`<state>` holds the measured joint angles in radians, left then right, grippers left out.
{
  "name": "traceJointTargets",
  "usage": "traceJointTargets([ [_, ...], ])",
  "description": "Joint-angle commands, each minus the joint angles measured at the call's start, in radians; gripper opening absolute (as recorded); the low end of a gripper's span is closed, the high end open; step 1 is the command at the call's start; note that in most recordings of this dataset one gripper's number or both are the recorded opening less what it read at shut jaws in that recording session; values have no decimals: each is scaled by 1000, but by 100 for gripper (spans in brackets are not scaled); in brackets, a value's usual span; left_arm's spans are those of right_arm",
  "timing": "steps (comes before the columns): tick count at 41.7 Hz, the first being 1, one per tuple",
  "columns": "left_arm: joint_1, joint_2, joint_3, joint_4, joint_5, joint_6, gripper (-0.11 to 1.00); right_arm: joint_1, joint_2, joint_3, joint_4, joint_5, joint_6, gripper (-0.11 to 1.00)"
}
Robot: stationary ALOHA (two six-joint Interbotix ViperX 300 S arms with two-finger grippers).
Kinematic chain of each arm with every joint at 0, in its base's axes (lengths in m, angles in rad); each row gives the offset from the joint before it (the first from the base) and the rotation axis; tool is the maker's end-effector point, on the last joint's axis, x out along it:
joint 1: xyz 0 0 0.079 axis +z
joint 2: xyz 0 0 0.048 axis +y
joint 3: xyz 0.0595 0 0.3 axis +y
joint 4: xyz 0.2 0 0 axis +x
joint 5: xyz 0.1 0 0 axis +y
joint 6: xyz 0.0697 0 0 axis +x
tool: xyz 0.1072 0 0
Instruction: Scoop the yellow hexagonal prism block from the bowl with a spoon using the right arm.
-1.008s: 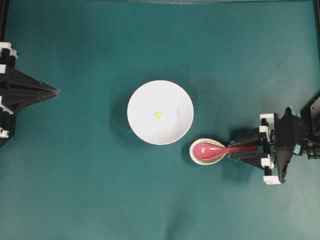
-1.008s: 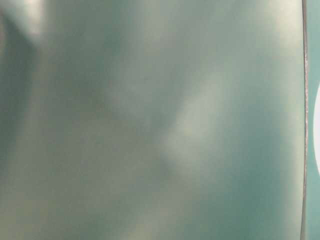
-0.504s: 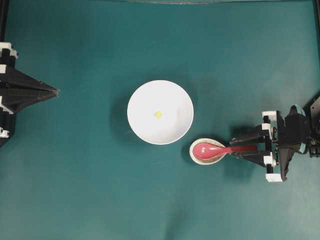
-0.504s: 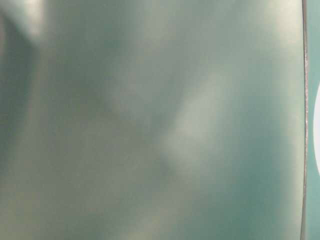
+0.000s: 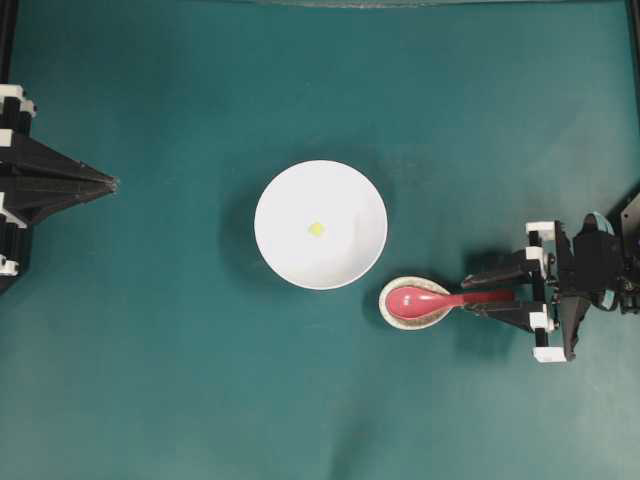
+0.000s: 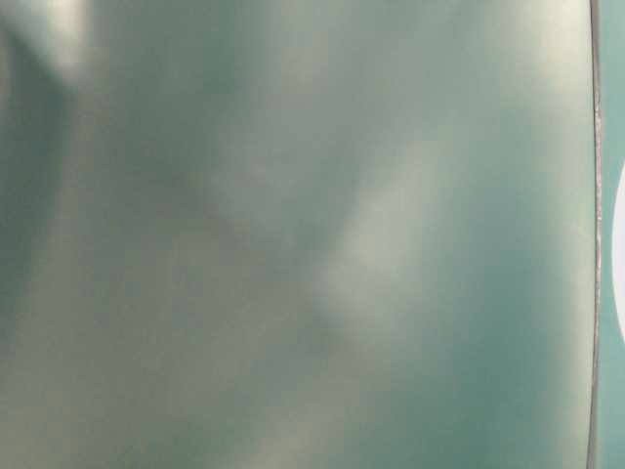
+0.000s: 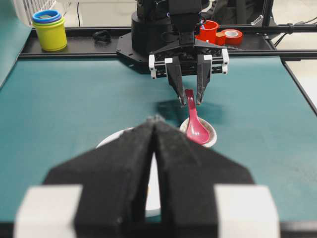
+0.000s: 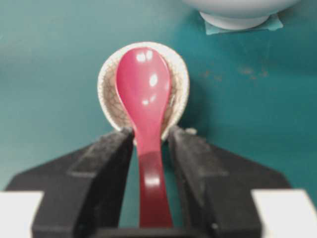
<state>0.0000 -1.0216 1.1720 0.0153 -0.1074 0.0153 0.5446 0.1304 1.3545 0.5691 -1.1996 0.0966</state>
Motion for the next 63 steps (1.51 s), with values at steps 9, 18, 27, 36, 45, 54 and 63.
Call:
traceJointTargets([
  [9,2,11,-14,2,-6,2,0,3,-3,-5,-3,-9,0,42],
  [18,25,12,-12,2,-6,-2,0,3,9,-12,-3,-6,0,42],
  [27,26,14,-12,2,-6,0,0,-2,12,-12,-2,-2,0,42],
  [36,26,14,-12,2,-6,0,0,-14,25,-18,-2,17,0,42],
  [45,26,14,-11,2,-6,0,0,-15,34,-37,-2,58,-2,42],
  [54,26,14,-12,2,-6,0,0,-15,37,-44,-2,67,-2,42],
  [63,26,14,-11,2,-6,0,0,-15,37,-44,-6,67,-5,42],
])
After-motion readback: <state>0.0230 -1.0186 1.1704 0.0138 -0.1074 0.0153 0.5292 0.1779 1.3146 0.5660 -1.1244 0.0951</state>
